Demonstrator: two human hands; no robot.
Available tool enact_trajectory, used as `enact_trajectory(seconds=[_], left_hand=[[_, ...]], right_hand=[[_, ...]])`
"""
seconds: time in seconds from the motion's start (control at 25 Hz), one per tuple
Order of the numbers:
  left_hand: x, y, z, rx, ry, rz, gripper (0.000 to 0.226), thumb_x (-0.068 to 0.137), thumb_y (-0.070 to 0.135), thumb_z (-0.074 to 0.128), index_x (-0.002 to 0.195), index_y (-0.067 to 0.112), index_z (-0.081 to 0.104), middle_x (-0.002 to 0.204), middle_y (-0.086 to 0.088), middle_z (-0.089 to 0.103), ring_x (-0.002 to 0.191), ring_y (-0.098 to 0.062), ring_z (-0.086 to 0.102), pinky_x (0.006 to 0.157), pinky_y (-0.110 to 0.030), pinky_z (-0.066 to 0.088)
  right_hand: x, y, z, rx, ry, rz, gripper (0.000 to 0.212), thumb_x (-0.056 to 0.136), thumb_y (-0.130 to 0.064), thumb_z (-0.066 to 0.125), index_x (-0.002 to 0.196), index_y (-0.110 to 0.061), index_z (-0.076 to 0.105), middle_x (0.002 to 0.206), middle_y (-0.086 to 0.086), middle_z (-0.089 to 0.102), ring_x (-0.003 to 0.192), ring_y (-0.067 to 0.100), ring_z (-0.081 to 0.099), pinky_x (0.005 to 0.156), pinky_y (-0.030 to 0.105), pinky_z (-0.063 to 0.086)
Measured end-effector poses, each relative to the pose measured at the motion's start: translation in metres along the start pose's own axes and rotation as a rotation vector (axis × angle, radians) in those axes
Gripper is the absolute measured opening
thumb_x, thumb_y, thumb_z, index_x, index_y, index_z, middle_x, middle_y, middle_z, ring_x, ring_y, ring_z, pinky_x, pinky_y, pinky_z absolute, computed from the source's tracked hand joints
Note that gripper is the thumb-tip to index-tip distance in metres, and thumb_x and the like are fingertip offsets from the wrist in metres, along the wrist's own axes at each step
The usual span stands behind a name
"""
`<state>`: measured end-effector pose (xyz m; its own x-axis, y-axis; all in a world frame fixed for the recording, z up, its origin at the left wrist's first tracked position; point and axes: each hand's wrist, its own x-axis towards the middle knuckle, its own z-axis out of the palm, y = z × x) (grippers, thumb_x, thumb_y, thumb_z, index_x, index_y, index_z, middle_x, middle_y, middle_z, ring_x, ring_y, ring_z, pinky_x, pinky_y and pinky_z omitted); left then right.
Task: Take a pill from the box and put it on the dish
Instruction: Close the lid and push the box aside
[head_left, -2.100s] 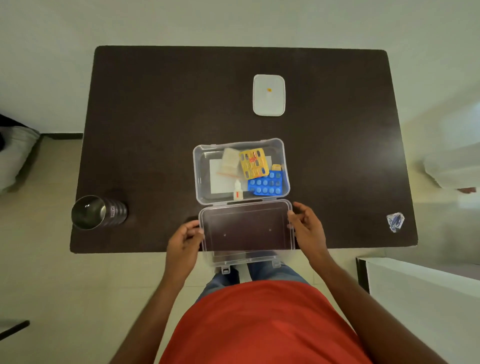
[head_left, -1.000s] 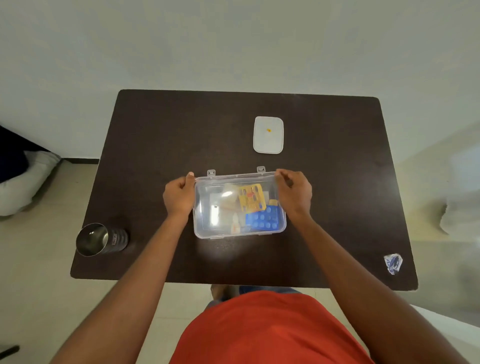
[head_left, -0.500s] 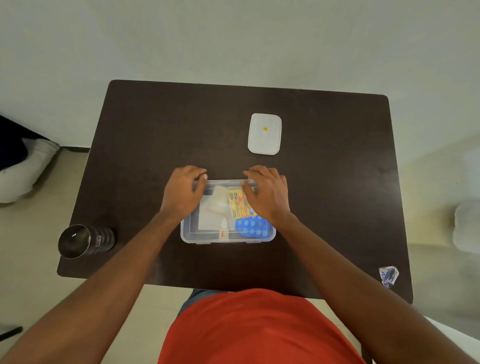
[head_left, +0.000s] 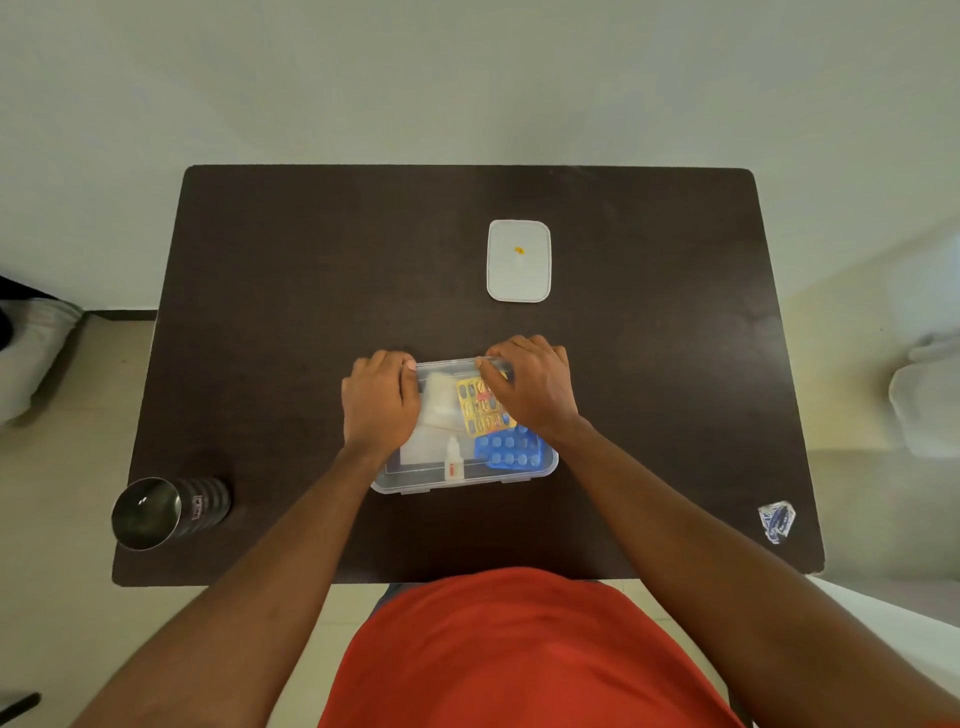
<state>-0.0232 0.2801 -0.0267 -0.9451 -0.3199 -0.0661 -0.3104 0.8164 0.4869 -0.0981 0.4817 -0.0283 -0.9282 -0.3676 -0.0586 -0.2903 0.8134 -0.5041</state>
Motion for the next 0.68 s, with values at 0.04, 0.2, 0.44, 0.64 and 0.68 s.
enact_trajectory(seconds=[0.04,0.2,0.44,0.64,0.68], left_hand=[[-0.001,-0.001,0.000,-0.032,0.003,-0.006,0.028,0.099,0.029,0.040,0.102,0.016,0.064,0.102,-0.004,0.067,0.095,-0.020,0.055,0.080,-0.040,0.046],[-0.004,-0.005,-0.004,-0.240,-0.034,-0.056,0.025,0.099,0.032,0.047,0.107,0.018,0.066,0.109,0.000,0.066,0.101,-0.013,0.052,0.084,-0.034,0.045],[-0.053,-0.036,-0.028,-0.349,-0.021,-0.207,0.024,0.100,0.029,0.049,0.108,0.013,0.066,0.098,0.006,0.061,0.094,-0.014,0.058,0.078,-0.032,0.048],[-0.115,-0.049,-0.024,-0.439,-0.027,-0.371,0.025,0.100,0.031,0.047,0.113,0.015,0.062,0.102,0.000,0.064,0.090,-0.014,0.060,0.076,-0.029,0.045],[-0.119,-0.050,-0.024,-0.512,-0.027,-0.403,0.024,0.099,0.032,0.051,0.114,0.017,0.062,0.101,0.000,0.066,0.088,-0.013,0.061,0.075,-0.029,0.047]], right_hand=[[0.000,-0.001,0.000,0.012,-0.004,0.009,0.033,0.095,-0.047,0.052,0.098,-0.021,0.072,0.101,-0.005,0.072,0.096,0.018,0.062,0.085,0.039,0.041],[-0.003,0.001,-0.006,0.124,0.006,0.104,0.039,0.092,-0.054,0.054,0.113,-0.024,0.070,0.115,-0.004,0.068,0.105,0.015,0.059,0.090,0.040,0.046],[-0.071,0.007,-0.036,0.449,0.183,0.658,0.037,0.087,-0.049,0.065,0.119,-0.029,0.065,0.112,-0.005,0.062,0.094,0.006,0.060,0.081,0.026,0.049],[-0.117,-0.018,-0.013,0.762,-0.109,0.753,0.035,0.089,-0.046,0.066,0.120,-0.031,0.063,0.098,-0.005,0.069,0.096,0.017,0.068,0.089,0.044,0.057],[-0.117,-0.025,-0.007,0.769,-0.148,0.732,0.039,0.088,-0.048,0.066,0.123,-0.032,0.061,0.101,-0.006,0.069,0.097,0.015,0.067,0.090,0.043,0.057]])
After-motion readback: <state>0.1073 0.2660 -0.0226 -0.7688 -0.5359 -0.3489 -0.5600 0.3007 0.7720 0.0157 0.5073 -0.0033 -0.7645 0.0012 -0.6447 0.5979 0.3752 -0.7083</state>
